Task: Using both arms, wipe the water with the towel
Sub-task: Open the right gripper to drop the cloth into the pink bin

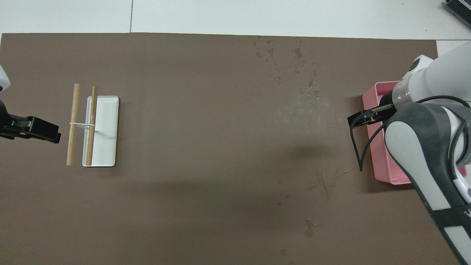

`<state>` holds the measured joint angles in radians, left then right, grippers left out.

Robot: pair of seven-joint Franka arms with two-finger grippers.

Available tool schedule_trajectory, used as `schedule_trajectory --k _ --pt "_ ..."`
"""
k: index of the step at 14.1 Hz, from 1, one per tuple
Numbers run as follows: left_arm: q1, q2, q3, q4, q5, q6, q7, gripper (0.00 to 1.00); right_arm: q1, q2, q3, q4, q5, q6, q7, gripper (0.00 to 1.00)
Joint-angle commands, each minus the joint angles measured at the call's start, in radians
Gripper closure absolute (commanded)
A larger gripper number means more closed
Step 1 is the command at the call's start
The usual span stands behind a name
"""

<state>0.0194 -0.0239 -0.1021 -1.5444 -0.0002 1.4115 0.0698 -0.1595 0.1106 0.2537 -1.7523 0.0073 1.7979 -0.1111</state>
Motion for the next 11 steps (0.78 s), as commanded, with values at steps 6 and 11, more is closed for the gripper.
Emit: schedule_trajectory --k 6,11 --pt "0.001 -0.022 -0.001 -0.019 0.015 -0.009 0.004 0.00 -0.008 -0.014 0.016 0.008 0.022 -0.026 0.033 0.00" --pt "0.001 -0.022 -0.001 -0.020 0.015 -0.011 0.005 0.00 -0.014 -0.019 0.016 0.008 0.022 -0.038 0.030 0.00"
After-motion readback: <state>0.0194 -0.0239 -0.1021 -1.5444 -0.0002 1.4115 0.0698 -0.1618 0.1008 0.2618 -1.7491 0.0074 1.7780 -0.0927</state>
